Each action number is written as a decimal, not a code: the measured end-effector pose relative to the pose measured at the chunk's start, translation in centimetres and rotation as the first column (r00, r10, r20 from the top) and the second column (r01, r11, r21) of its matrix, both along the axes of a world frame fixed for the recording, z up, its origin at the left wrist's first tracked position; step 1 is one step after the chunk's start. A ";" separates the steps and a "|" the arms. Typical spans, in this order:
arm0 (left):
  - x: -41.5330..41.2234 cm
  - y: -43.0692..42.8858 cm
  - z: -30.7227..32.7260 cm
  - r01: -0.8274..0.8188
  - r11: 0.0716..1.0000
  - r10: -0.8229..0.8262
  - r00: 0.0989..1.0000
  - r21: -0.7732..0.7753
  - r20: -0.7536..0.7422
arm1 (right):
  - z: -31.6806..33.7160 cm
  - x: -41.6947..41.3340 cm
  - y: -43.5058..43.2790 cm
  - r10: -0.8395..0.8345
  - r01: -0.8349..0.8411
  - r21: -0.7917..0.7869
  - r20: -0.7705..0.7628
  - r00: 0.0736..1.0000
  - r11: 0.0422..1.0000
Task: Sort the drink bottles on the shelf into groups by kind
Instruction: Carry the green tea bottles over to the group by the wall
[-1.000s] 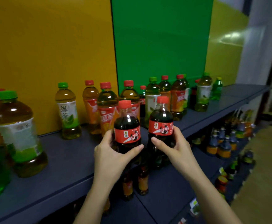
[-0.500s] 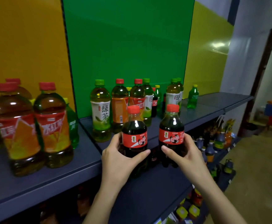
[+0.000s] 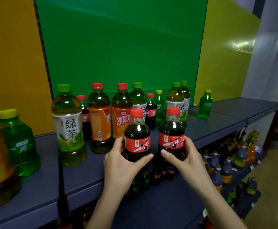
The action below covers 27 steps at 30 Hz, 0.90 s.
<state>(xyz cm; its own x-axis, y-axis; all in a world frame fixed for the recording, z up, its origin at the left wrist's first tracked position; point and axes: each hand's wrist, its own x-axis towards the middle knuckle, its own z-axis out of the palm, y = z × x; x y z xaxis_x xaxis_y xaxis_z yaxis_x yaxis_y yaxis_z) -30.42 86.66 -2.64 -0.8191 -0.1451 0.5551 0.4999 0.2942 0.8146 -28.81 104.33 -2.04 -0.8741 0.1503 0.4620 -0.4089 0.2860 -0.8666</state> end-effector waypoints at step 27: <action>-7.7 7.7 -0.5 -0.427 0.883 0.422 0.904 -0.193 -0.068 | -1.4 -15.7 4.1 0.250 -0.236 0.192 -0.050 0.967 0.952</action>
